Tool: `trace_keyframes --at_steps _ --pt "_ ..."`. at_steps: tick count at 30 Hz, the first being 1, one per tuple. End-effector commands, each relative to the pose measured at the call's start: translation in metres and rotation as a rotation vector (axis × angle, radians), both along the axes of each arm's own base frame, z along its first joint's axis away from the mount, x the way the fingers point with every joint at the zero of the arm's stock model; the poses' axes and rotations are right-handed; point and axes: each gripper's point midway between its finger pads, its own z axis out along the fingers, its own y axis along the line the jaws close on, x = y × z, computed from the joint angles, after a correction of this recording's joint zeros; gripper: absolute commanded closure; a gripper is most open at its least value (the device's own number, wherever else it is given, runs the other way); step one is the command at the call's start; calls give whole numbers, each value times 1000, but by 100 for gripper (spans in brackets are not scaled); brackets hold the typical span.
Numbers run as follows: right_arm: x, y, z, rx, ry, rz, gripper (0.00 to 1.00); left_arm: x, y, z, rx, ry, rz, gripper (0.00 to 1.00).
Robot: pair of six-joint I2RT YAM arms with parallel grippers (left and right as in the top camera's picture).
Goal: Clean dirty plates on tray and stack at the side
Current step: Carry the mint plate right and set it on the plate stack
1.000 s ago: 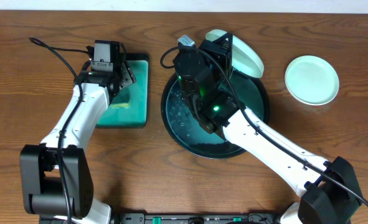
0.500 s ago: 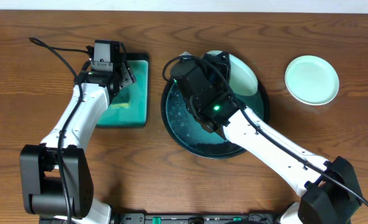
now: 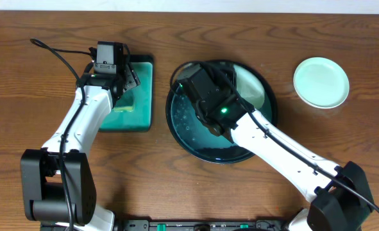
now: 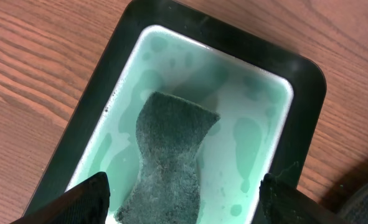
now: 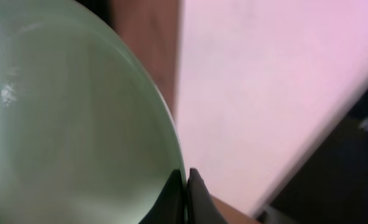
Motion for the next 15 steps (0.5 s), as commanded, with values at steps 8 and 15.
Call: trace_keyframes --at_steps 8,15 --pt "44 -43 43 546 -219 -211 99 0 2 -1 10 5 -3 22" --pt "61 -113 13 1240 42 -403 99 0 2 -1 10 5 -3 22"
